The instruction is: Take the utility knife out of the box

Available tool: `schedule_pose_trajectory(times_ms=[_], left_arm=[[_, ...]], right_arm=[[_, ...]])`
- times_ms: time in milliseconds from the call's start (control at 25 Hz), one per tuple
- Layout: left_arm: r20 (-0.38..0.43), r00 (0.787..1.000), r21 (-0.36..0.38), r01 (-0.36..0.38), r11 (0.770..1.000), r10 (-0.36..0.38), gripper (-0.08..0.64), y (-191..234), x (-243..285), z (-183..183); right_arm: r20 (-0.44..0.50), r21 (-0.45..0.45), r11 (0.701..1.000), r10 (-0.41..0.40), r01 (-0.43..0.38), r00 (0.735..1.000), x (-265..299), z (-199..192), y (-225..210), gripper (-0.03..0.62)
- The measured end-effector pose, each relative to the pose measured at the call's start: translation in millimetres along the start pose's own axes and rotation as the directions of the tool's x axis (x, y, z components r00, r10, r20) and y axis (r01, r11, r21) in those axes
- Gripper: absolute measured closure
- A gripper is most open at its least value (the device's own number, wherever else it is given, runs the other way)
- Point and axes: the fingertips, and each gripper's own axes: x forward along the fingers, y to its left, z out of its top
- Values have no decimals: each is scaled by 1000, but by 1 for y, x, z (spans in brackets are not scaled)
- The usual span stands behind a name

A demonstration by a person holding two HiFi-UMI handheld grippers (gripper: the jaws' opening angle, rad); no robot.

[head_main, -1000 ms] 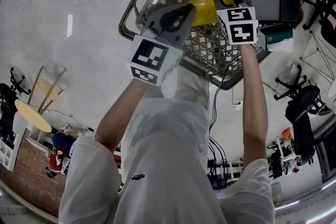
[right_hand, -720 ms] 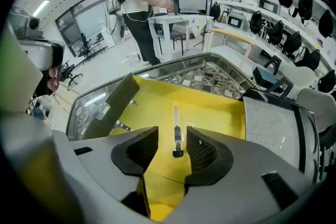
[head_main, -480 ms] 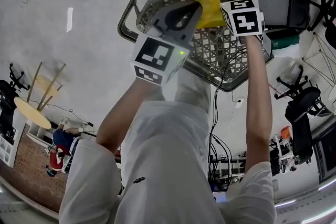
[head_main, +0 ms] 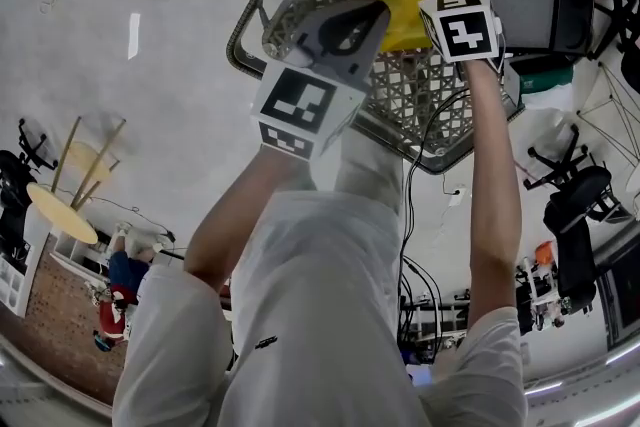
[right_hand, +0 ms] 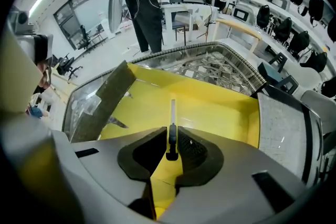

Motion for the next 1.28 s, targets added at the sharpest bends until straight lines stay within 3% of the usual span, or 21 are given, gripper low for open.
schedule_pose_trajectory(times_ms=[200, 640, 1280], left_arm=[[8, 1000, 12, -4, 1000, 4, 555, -3, -8, 6], [36, 999, 64, 11, 998, -13, 555, -28, -36, 22], [61, 996, 157, 61, 986, -71, 555, -79, -102, 38]], right_arm=[[7, 15, 1000, -12, 12, 1000, -8, 2, 1, 540], [118, 64, 996, -65, 58, 991, -68, 13, 6, 540], [278, 159, 983, -136, 94, 951, -173, 11, 46, 540]])
